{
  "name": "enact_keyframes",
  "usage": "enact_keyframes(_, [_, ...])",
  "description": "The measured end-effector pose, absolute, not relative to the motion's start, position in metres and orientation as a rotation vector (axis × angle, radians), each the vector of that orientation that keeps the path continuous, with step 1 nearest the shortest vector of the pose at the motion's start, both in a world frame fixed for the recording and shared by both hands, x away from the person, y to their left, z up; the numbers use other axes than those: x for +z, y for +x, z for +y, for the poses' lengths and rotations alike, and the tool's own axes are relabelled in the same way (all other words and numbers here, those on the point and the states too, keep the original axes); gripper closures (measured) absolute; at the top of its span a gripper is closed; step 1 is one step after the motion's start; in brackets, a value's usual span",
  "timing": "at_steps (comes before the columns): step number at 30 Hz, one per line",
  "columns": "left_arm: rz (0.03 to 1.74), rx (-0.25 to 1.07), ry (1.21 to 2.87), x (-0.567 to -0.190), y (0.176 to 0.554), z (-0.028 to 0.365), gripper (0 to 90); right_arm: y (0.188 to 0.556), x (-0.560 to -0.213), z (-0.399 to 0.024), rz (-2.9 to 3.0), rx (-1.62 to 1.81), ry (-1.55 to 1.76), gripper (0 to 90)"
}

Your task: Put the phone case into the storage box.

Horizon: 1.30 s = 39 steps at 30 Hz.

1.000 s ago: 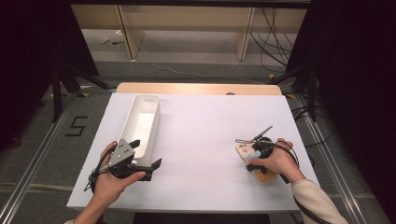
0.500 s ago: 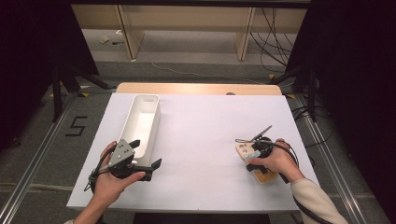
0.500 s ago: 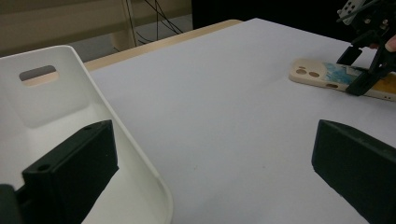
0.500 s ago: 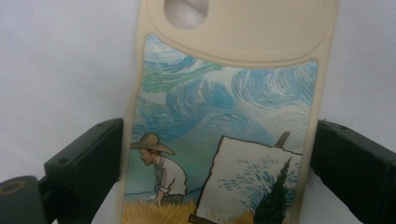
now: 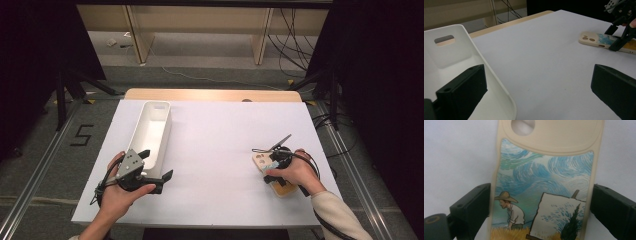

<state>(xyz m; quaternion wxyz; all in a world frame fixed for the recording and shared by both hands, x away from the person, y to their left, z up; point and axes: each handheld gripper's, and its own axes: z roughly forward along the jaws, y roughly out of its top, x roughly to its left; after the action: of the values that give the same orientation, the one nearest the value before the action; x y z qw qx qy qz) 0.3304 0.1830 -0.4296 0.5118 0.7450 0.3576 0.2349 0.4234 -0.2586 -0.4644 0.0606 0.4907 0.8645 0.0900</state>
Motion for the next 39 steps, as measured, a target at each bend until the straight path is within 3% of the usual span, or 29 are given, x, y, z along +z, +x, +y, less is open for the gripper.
enact_keyframes(39, [0.862, 0.568, 1.792, -0.4293, 0.3304, 0.1834, 0.0, 0.4218, -0.4579, -0.2611, 2.574, 0.311, 1.517, 11.0])
